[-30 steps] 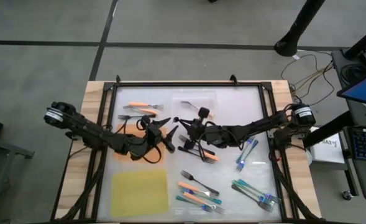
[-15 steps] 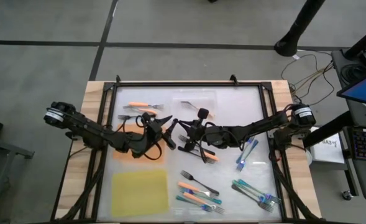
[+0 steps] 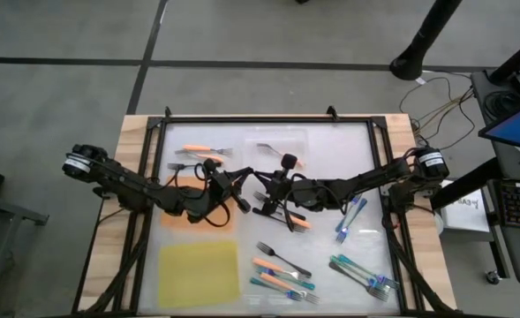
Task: Sort silverware by color (type)
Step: Put the black fork into the yellow bin
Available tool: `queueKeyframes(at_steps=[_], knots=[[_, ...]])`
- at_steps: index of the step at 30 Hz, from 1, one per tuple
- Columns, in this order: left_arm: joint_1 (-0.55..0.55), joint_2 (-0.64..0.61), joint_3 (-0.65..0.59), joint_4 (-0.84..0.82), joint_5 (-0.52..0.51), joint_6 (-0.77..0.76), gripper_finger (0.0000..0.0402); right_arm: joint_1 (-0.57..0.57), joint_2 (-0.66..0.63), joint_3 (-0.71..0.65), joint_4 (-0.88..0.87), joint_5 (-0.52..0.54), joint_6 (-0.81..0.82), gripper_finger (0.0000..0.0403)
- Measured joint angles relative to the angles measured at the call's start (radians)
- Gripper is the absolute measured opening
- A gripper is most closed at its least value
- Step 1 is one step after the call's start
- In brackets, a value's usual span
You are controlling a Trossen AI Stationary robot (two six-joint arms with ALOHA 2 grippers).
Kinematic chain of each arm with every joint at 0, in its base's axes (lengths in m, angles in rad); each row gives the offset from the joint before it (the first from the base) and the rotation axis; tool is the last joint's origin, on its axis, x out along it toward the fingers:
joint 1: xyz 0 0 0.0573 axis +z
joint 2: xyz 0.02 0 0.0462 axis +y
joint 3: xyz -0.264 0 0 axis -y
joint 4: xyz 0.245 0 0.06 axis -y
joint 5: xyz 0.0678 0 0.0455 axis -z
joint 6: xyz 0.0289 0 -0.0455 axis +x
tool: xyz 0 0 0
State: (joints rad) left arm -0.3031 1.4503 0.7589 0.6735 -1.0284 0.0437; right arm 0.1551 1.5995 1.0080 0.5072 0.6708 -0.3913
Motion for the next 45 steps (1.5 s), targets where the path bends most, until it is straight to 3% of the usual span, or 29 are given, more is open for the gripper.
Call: queueKeyframes(at_steps=[7,12,17,22,26,32,35,40,45], knots=[[0.000,-0.019,0.000,0.000,-0.003,0.033,0.0000,0.002,-0.040,0.000,-0.024,0.048,0.013,0.0054],[-0.001,-0.044,0.000,-0.018,-0.025,0.050,0.0000,0.004,-0.103,0.000,-0.148,0.052,0.078,0.0105],[-0.014,-0.088,0.000,-0.108,-0.097,0.040,0.0000,0.011,-0.202,0.000,-0.413,0.040,0.345,0.0141],[-0.082,-0.146,0.000,-0.189,-0.097,-0.045,0.0000,0.017,-0.301,0.000,-0.717,0.028,0.659,0.0146],[-0.174,-0.182,0.000,-0.203,-0.109,-0.085,0.0000,0.039,-0.341,0.000,-0.872,0.028,0.796,0.0137],[-0.390,-0.217,0.000,-0.207,-0.129,-0.147,0.0000,0.092,-0.339,0.000,-0.918,0.026,0.856,0.0124],[-0.530,-0.239,0.000,-0.205,-0.230,-0.195,0.0000,0.121,-0.323,0.000,-0.917,0.025,0.875,0.0121],[-0.757,-0.226,0.000,-0.198,-0.530,-0.274,0.0000,0.153,-0.285,0.000,-0.916,0.026,0.941,0.0121],[-0.833,-0.148,0.000,-0.196,-0.544,-0.417,0.0000,0.177,-0.223,0.000,-0.917,0.025,1.038,0.0121]])
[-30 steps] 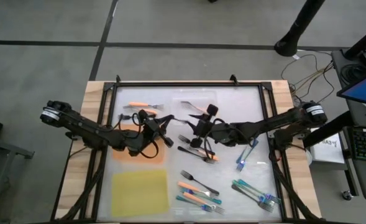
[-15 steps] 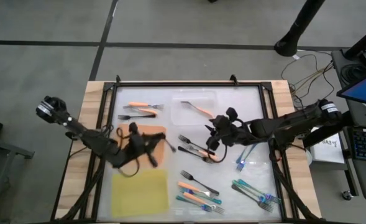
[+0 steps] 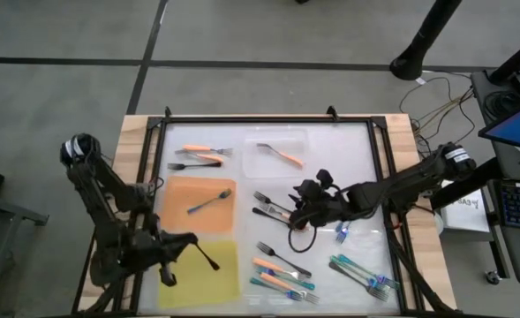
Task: Sort silverware by color (type)
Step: Put the black fork into the yellow bin
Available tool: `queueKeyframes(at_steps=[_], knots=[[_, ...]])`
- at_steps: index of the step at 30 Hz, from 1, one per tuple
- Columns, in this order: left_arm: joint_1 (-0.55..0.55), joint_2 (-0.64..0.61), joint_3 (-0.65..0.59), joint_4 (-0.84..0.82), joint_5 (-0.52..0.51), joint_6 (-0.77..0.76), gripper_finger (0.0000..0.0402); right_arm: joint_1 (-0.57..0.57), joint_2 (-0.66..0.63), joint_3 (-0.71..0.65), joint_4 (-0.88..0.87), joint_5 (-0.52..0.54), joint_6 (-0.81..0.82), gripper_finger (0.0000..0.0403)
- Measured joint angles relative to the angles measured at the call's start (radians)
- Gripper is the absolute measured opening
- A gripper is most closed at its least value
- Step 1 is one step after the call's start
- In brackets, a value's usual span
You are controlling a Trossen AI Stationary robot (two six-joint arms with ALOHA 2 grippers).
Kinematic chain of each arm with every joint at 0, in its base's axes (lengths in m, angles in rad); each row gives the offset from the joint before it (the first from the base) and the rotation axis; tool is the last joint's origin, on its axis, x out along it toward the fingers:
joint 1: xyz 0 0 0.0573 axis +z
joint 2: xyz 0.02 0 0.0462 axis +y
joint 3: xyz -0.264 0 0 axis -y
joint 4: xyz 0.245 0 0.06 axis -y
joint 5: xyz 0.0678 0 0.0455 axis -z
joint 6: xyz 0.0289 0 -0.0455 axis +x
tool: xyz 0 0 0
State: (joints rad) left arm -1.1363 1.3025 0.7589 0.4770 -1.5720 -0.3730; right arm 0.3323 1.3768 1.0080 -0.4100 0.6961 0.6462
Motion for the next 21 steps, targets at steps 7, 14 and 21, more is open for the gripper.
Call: queueKeyframes(at_steps=[7,14,21], knots=[[-0.026,0.133,0.000,-0.001,0.009,-0.040,0.0000,0.035,0.059,0.000,-0.001,-0.113,0.088,0.0121],[-0.112,0.200,0.000,0.000,0.034,-0.039,0.0000,0.074,0.056,0.000,-0.005,-0.235,0.147,0.0121],[-0.122,0.234,0.000,-0.017,0.055,0.003,0.0000,0.093,0.052,0.000,-0.004,-0.233,0.193,0.0121]])
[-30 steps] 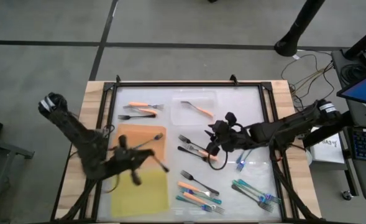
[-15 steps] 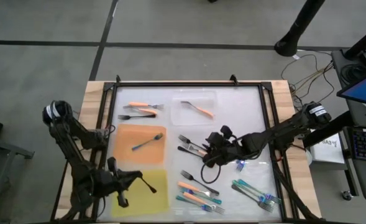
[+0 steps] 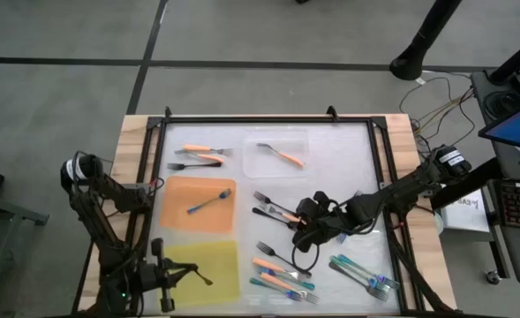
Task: Sort silverware by color (type)
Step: Put the black fork into the yellow bin
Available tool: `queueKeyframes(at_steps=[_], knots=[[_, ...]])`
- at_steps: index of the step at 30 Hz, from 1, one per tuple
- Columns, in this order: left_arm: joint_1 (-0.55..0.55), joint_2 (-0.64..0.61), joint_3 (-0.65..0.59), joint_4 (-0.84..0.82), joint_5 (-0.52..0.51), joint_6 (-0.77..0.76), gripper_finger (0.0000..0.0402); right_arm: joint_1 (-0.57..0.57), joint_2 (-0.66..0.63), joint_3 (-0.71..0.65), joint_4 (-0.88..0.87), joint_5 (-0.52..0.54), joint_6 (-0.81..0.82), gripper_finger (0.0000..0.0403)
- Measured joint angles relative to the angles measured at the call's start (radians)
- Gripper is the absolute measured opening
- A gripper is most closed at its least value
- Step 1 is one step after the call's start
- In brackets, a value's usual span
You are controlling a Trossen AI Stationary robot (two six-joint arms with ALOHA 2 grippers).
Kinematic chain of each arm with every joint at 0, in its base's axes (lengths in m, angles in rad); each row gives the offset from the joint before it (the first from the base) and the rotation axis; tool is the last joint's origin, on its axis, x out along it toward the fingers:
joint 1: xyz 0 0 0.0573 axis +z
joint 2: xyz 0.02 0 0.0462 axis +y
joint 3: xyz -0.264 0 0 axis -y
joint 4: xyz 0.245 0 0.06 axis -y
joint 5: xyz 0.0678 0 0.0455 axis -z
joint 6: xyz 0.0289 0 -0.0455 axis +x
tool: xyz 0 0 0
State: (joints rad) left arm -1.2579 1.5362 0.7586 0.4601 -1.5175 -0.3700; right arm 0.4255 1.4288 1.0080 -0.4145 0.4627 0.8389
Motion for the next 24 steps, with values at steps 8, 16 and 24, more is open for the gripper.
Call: queueKeyframes(at_steps=[8,16,24], knots=[[-0.072,-0.064,0.000,-0.013,-0.001,0.155,0.0000,0.000,0.000,0.000,0.000,0.000,0.010,0.0121],[-0.024,-0.177,0.000,-0.023,-0.050,0.309,0.0000,-0.001,0.000,0.000,0.000,0.010,-0.002,0.0121],[0.105,-0.353,0.000,-0.152,0.238,0.266,0.0000,-0.003,0.000,0.000,0.000,0.011,-0.002,0.0121]])
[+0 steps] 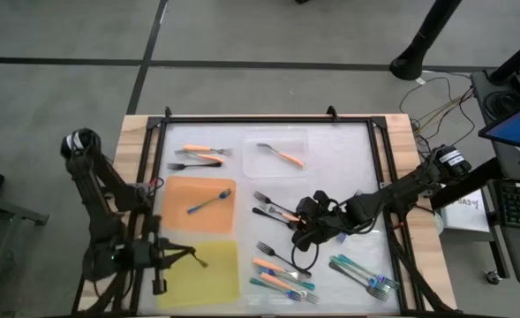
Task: Sort silverware by color (type)
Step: Put the black fork into the yellow bin
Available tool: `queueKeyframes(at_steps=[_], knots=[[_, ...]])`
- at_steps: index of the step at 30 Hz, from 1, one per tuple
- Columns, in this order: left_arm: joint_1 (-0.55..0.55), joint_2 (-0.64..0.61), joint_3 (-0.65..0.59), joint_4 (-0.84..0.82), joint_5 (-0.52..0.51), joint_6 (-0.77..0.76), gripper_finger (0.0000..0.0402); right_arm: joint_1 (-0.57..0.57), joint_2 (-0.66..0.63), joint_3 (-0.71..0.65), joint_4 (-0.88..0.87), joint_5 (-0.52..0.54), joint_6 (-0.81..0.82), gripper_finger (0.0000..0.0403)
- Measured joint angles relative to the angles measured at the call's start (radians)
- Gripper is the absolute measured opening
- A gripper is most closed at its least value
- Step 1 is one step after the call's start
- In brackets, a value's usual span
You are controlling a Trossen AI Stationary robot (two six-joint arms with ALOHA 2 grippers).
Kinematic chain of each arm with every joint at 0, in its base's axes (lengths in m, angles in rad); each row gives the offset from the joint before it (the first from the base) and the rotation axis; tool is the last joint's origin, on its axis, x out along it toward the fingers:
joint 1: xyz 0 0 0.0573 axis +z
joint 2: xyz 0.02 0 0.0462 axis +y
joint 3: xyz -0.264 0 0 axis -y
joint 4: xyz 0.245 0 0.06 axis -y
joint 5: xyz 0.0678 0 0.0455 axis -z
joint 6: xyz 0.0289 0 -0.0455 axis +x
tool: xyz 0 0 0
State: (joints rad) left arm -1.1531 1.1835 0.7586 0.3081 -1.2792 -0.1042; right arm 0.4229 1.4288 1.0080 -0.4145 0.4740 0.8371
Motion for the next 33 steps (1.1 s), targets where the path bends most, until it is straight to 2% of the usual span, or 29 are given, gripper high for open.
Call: queueKeyframes(at_steps=[7,10,15,18,23,27,33], knots=[[0.123,-0.138,0.000,-0.630,0.379,-0.682,0.0000,-0.009,0.000,0.000,0.000,0.007,0.000,0.0121],[0.168,-0.148,0.000,-0.782,0.507,-0.845,0.0000,-0.013,0.000,0.000,0.000,0.031,0.000,0.0121],[0.216,-0.113,-0.001,-0.794,0.718,-0.902,0.0000,-0.018,0.000,0.000,0.000,0.052,0.000,0.0121],[0.224,-0.074,-0.001,-0.776,0.799,-0.910,0.0000,-0.023,0.000,0.000,0.000,0.052,0.000,0.0121],[0.231,-0.006,-0.001,-0.763,0.819,-0.910,0.0000,-0.024,0.000,0.000,-0.001,0.043,0.001,0.0121],[0.251,0.039,-0.001,-0.760,0.820,-0.909,0.0009,-0.024,-0.009,0.000,-0.033,-0.032,0.015,0.0121],[0.284,0.078,-0.001,-0.694,0.820,-0.896,0.0051,-0.024,-0.054,0.000,-0.271,-0.107,0.144,0.0121]])
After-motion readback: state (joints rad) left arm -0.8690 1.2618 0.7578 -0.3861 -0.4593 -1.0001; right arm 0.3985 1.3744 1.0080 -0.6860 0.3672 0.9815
